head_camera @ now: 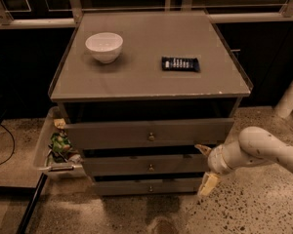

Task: Open middle drawer

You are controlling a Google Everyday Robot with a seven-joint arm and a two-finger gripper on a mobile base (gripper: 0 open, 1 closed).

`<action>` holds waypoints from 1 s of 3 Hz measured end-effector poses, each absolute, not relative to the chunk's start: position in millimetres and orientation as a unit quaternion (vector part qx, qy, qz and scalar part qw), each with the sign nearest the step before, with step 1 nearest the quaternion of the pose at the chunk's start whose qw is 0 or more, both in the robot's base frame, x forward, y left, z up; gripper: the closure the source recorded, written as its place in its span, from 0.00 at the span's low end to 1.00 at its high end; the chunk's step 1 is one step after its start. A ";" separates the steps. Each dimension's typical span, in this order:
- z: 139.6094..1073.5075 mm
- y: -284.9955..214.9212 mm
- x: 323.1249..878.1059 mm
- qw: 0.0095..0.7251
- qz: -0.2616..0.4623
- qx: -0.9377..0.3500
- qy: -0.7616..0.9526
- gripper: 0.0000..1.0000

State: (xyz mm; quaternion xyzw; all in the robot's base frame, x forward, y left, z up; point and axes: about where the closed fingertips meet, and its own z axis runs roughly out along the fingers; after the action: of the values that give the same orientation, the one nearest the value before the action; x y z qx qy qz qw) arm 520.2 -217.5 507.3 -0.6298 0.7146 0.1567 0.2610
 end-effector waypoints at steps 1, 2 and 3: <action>495.2 -208.5 517.5 0.271 0.168 -0.631 0.708 0.00; 473.1 -193.3 522.8 0.283 0.171 -0.638 0.695 0.00; 466.4 -178.9 536.1 0.313 0.141 -0.657 0.671 0.00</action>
Offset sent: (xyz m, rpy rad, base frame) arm 0.0112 0.0388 -0.0603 0.0742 -0.0619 0.0578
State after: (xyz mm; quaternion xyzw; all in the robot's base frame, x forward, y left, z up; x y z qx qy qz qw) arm 536.1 -178.9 466.4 -0.6565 0.6715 0.1410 0.3134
